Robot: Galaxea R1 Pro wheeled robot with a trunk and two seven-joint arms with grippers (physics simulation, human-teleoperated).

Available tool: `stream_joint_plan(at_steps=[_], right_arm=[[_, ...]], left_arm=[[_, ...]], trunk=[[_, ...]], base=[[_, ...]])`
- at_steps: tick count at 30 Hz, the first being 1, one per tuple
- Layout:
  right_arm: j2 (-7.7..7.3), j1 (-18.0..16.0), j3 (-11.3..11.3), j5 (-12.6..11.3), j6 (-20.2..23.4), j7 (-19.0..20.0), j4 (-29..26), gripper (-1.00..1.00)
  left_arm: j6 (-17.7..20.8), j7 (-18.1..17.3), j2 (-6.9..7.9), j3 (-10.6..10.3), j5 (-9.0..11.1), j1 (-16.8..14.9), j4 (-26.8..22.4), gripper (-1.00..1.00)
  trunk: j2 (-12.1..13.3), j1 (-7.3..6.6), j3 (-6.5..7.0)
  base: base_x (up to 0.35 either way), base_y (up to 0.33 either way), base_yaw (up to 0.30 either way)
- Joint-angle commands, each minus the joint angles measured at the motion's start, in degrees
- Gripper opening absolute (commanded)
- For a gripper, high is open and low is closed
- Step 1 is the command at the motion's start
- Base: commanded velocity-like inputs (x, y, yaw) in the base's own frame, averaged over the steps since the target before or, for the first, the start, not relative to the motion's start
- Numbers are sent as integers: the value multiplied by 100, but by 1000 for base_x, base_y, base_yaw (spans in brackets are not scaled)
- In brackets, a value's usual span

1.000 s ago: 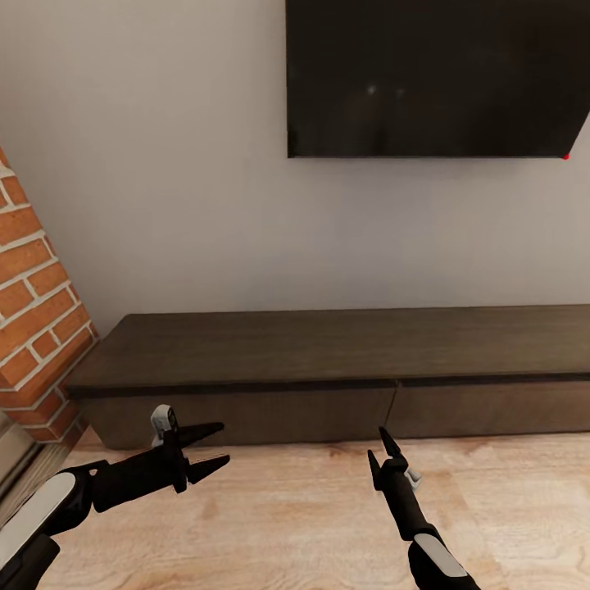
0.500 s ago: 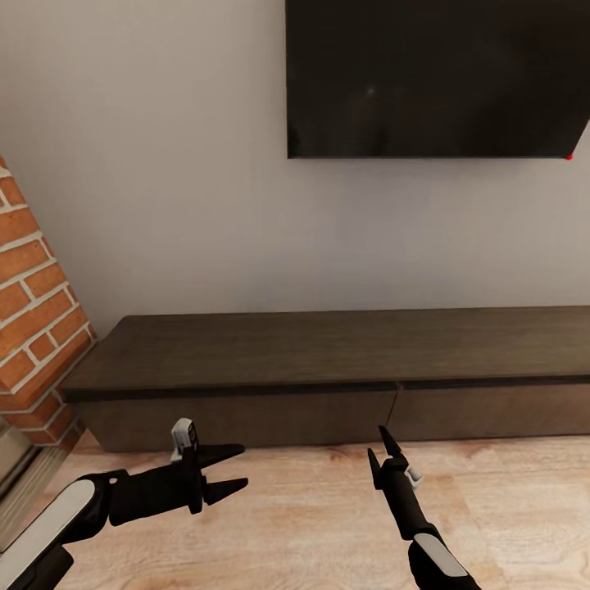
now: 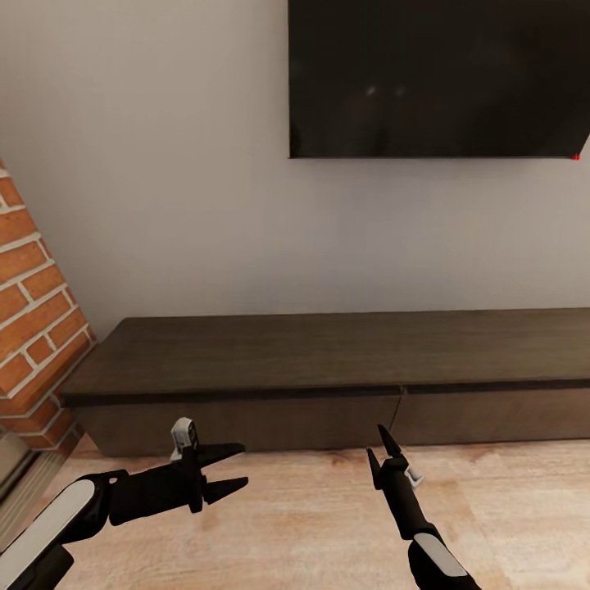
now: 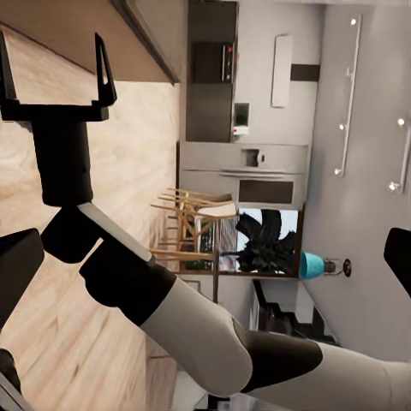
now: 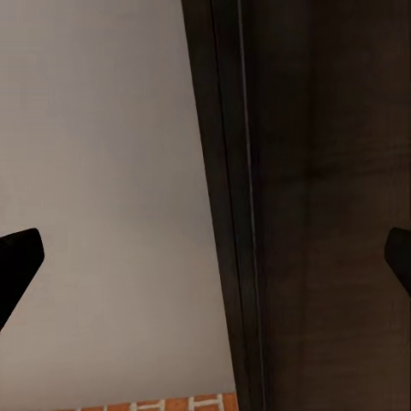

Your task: Place each of the two pumpkins and all three candles from the living room inside a cabinet in the living room (use any cabinet), then make sure every cabinet is closed, and position the cauldron so it is next to a table in the living room.

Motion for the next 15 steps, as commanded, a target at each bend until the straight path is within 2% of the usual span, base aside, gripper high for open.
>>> stream_joint_plan(at_steps=[1,6,10,15], right_arm=[[5,-3,-28,-25,60,14,2,100],[8,-3,-28,-25,56,14,2,100],[9,-3,-23,-20,52,14,2,100],[10,-3,-20,-18,51,14,2,100]], left_arm=[[2,-59,5,-13,-45,-5,5,100],[2,-59,4,-3,-45,-5,11,100],[2,-59,4,19,-45,-5,11,100],[0,-59,0,18,-45,-5,13,100]], trunk=[[-2,0,-5],[-2,0,-5],[-2,0,-5],[-2,0,-5]], base=[[102,30,0],[84,11,0],[239,2,0],[136,4,0]])
